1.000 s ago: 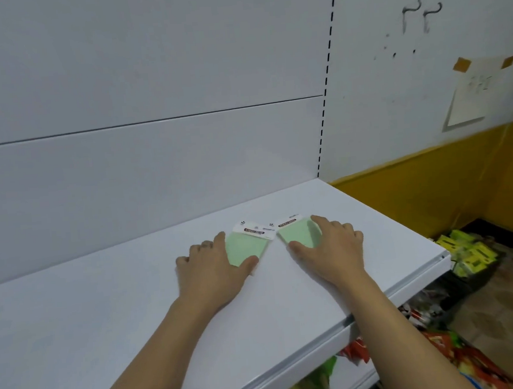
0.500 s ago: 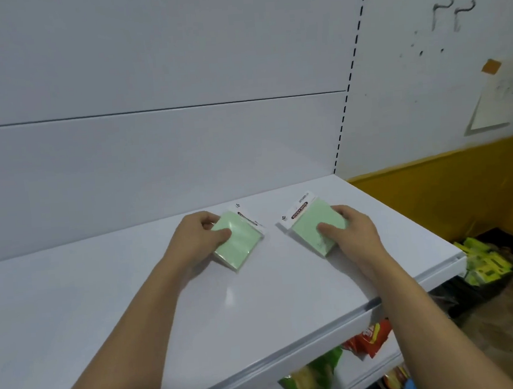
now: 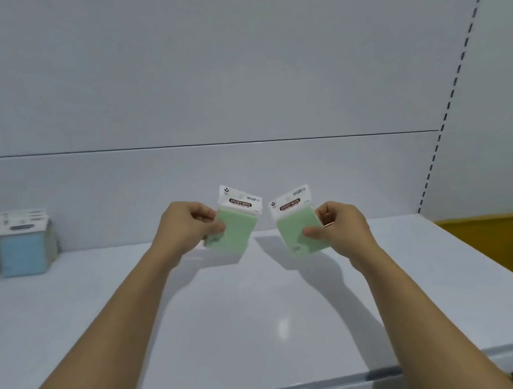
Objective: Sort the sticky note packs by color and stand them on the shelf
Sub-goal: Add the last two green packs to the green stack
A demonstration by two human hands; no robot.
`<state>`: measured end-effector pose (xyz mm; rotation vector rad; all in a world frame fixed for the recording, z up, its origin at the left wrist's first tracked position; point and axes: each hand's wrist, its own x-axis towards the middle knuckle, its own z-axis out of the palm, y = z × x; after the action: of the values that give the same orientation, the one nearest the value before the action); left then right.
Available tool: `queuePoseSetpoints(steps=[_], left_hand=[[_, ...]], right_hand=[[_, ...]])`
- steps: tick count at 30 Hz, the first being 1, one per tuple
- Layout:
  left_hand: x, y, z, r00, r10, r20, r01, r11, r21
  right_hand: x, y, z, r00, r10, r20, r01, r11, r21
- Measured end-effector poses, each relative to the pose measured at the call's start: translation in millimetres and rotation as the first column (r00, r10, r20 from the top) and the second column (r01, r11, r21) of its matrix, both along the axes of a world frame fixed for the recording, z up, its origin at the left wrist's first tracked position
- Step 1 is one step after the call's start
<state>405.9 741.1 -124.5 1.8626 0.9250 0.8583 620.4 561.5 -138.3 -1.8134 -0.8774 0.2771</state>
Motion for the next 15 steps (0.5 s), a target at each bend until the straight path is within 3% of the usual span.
queuePoseSetpoints(steps=[6,15], left_hand=[[-89.1,29.5,1.9,0.969,0.227,0.094,-0.23,0.973,0.019],[-231.4,73.7,-3.4,0.89,0.444,0.105,-0.444,0.896,-0.021]], right_hand=[[-62.9,67.4,16.9,0.991,0.08,0.11,-0.082,0.997,0.013],[-174.0,160.4,25.0,0.974,0.196,0.115,-0.199,0.98,0.015]])
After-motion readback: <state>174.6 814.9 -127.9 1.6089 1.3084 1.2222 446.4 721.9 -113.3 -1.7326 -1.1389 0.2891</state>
